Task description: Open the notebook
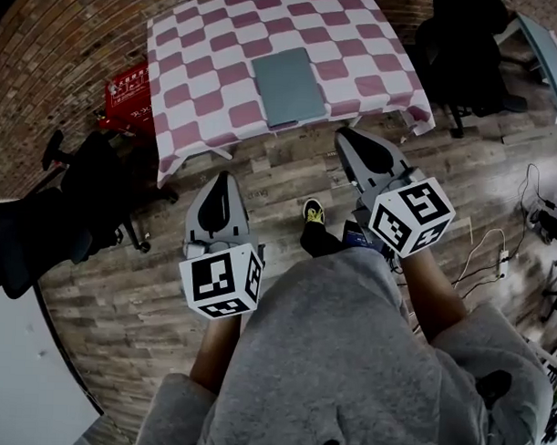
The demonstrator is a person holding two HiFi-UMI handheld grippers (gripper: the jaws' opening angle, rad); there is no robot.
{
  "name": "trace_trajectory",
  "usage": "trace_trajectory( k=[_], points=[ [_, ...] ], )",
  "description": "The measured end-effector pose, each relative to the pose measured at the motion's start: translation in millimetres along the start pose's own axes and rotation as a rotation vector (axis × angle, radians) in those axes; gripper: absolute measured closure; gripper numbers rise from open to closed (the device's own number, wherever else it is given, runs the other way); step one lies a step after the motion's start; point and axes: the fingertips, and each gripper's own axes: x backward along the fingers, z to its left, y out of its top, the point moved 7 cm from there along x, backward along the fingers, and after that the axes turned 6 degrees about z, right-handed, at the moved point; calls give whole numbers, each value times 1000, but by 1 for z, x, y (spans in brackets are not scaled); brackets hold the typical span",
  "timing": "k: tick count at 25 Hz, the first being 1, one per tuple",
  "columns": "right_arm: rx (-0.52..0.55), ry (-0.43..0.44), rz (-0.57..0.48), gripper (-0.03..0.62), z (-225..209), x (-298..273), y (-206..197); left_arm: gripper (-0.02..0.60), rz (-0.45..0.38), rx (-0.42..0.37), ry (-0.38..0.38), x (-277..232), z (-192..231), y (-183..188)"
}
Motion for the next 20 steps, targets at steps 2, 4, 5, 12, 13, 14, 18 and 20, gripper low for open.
trace_trajectory(
  k=[2,4,5,12,13,14,18,20],
  points=[
    [-6,5,2,557,-8,-6,3,569,6,-2,4,-8,-2,5],
    [-11,11,4,558,-16,-11,6,570,12,-5,8,-16,-3,9],
    [-14,14,6,557,-20,-14,7,569,15,-7,9,-21,-4,11],
    [-35,31,17,559,-47,-31,15,569,25,-18,23,-49,-10,26],
    [-38,34,16,559,-51,-34,16,569,27,-19,26,-53,-11,28],
    [-38,36,16,559,-55,-35,18,569,29,-19,29,-57,-12,29],
    [-42,46,18,558,-68,-42,21,569,30,-23,42,-69,-15,36],
    [-41,53,20,559,-74,-47,22,569,28,-26,51,-75,-16,40]
  ],
)
